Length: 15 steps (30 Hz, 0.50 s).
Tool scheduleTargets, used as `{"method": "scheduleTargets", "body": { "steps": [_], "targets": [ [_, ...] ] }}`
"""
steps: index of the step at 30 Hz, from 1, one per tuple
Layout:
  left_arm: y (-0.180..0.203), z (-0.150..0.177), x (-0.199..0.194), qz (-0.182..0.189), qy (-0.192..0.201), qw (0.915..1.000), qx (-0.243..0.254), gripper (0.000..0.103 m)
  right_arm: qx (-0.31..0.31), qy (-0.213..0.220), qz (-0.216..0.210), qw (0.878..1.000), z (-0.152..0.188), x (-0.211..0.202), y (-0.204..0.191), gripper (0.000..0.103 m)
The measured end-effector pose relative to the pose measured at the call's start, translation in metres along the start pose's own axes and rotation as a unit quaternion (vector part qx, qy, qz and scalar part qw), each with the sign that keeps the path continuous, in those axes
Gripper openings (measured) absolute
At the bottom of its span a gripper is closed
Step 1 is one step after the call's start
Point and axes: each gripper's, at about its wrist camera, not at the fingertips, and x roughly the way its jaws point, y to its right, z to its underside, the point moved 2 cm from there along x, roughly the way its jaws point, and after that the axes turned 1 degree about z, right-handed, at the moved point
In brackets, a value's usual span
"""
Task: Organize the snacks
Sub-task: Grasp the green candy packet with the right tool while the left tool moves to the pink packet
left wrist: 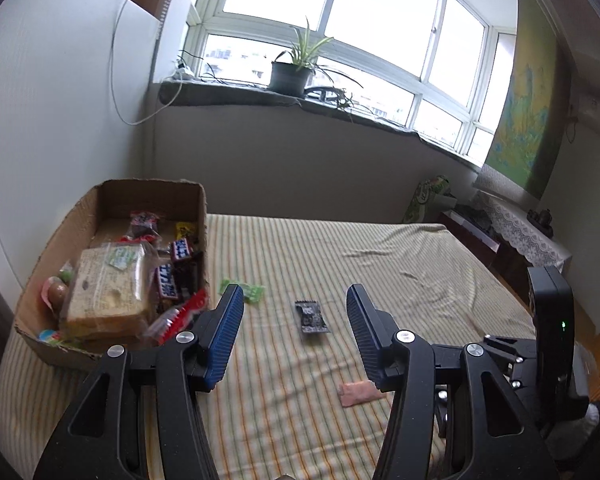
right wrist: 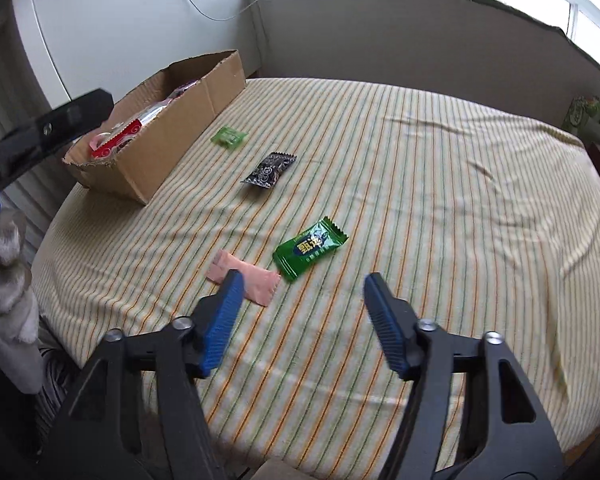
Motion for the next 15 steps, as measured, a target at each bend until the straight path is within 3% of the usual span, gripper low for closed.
{"method": "scheduleTargets", "body": {
  "steps": [4,6,8,11,15],
  "targets": [
    [0.006,0.021,0.008,0.030,-0.042,0.9986,-0.003,0.045,0.032,-0.022,-0.039,0.998,-0.003,0.010,0.013,0.039],
    [0.010,0.031,0.010,0.049,-0.063,0.9968,-0.005,0.041,0.050,-0.031,-0.062,0.996,-0.006,0.014,0.020,0.029],
    [0.017,0.042,0.014,0.069,-0.086,0.9939,-0.005,0.039,0.066,-0.040,-0.085,0.993,-0.010,0.018,0.024,0.029],
    [0.026,0.057,0.023,0.109,-0.130,0.9851,-0.027,0.039,0.082,-0.059,-0.114,0.988,-0.017,0.027,0.027,0.029],
    [0.037,0.073,0.039,0.146,-0.180,0.9715,-0.051,0.039,0.088,-0.079,-0.117,0.986,-0.025,0.040,0.028,0.029]
  ]
}}
